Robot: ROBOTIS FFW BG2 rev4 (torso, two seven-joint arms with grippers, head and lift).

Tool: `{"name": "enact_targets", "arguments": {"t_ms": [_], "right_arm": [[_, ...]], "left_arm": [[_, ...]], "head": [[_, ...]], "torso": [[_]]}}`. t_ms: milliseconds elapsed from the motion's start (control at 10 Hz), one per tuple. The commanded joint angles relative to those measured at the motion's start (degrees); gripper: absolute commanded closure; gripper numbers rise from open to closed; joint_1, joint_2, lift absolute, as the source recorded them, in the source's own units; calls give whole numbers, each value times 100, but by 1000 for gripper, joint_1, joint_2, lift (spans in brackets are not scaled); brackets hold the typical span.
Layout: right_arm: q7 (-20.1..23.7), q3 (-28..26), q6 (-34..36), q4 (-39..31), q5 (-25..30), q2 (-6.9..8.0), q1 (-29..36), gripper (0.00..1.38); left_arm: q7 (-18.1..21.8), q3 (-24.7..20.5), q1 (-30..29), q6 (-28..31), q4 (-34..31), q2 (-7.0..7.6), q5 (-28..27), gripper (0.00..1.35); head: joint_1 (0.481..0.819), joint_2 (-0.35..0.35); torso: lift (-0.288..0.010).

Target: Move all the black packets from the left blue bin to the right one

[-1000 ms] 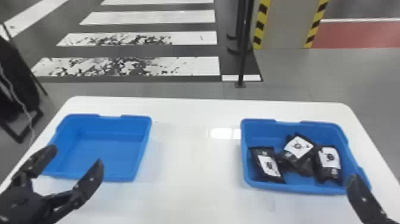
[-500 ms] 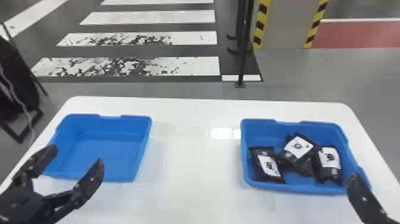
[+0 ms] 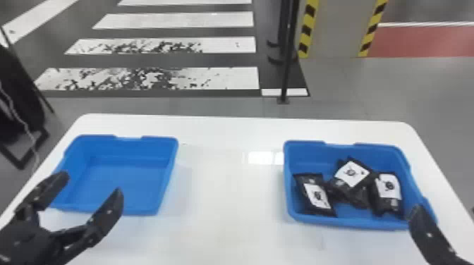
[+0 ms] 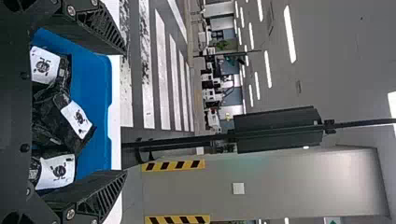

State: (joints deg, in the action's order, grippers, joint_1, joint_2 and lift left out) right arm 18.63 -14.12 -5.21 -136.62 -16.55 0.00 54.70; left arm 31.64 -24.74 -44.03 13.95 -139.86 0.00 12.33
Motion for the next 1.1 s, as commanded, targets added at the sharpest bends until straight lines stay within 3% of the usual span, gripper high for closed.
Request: {"name": "enact_targets", "arguments": {"t_ms": [0, 1000], "right_arm": [[0, 7, 0, 0, -2, 5, 0, 121], [0, 7, 42, 14, -24, 5, 14, 107]], "left_arm": [[0, -17, 1, -31, 1, -15, -11, 136], [-9, -51, -13, 25, 1, -15, 23, 107]], "head": [[695, 45], [695, 53]], "torso": [[-145], [-145]]}}
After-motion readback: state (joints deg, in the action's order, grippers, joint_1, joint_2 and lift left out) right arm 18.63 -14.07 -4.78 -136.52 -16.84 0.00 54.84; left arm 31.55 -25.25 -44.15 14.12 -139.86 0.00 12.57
